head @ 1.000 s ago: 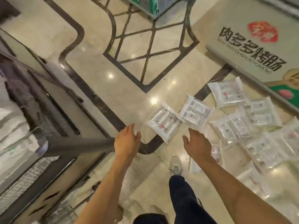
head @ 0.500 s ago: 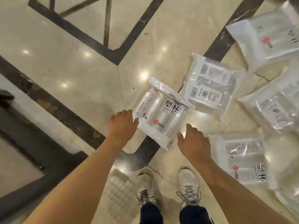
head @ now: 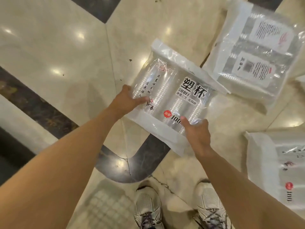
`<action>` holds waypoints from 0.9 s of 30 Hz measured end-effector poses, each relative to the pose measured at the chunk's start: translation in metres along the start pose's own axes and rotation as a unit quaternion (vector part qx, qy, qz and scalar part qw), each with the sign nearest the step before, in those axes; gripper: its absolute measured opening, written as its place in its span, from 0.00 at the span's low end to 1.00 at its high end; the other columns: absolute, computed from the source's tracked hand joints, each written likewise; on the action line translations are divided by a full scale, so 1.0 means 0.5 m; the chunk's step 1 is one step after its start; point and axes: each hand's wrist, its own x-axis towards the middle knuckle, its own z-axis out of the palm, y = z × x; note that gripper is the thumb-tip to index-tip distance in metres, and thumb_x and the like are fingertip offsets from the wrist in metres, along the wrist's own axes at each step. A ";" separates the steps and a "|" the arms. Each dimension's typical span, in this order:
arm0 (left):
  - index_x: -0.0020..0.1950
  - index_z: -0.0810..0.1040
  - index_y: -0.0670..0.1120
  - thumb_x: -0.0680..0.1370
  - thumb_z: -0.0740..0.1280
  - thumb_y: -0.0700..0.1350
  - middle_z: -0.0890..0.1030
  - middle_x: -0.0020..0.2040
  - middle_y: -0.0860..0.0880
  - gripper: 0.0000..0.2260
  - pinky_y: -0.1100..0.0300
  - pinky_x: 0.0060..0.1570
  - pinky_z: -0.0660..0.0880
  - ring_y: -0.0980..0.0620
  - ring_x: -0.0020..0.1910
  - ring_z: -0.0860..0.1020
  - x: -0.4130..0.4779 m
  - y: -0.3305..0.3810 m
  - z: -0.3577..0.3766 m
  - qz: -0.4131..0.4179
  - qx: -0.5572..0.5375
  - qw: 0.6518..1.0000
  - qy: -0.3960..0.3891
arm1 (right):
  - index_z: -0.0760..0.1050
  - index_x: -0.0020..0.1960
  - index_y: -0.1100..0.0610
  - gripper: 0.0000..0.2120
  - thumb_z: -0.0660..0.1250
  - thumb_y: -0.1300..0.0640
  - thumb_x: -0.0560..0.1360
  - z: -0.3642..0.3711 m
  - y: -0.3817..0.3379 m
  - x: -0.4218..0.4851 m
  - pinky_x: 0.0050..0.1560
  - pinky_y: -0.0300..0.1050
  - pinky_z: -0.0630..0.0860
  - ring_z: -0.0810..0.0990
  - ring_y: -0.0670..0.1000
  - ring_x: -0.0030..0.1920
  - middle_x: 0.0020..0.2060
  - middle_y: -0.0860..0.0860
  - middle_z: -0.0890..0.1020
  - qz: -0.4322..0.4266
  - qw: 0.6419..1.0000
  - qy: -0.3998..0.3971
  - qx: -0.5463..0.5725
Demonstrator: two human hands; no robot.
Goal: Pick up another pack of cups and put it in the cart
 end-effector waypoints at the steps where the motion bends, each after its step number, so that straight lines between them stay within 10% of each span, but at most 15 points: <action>1: 0.74 0.62 0.45 0.70 0.75 0.64 0.71 0.65 0.49 0.41 0.57 0.50 0.67 0.48 0.59 0.72 -0.015 0.002 0.000 -0.012 -0.019 1.000 -0.001 | 0.69 0.62 0.63 0.36 0.71 0.35 0.70 -0.001 -0.002 -0.001 0.45 0.45 0.70 0.79 0.58 0.52 0.52 0.56 0.79 0.005 1.000 0.004 0.014; 6: 0.70 0.63 0.44 0.68 0.77 0.63 0.71 0.64 0.50 0.41 0.56 0.54 0.68 0.48 0.63 0.72 -0.130 0.024 -0.045 -0.056 -0.103 0.993 0.025 | 0.77 0.59 0.57 0.42 0.70 0.26 0.59 -0.063 -0.041 -0.066 0.52 0.52 0.80 0.83 0.59 0.51 0.50 0.56 0.84 -0.021 0.999 0.000 0.024; 16: 0.67 0.67 0.47 0.69 0.76 0.63 0.77 0.54 0.56 0.35 0.59 0.51 0.72 0.52 0.56 0.77 -0.549 0.250 -0.288 -0.060 -0.279 0.946 0.153 | 0.62 0.73 0.54 0.37 0.74 0.41 0.72 -0.371 -0.428 -0.421 0.64 0.52 0.73 0.76 0.51 0.60 0.59 0.46 0.76 -0.190 0.981 -0.050 -0.008; 27: 0.67 0.71 0.50 0.72 0.73 0.65 0.75 0.52 0.62 0.30 0.63 0.45 0.71 0.57 0.53 0.77 -1.146 0.530 -0.644 -0.005 -0.364 0.861 0.355 | 0.66 0.72 0.54 0.35 0.74 0.41 0.72 -0.648 -0.844 -0.976 0.57 0.48 0.71 0.77 0.49 0.59 0.62 0.46 0.77 -0.393 0.906 -0.140 -0.072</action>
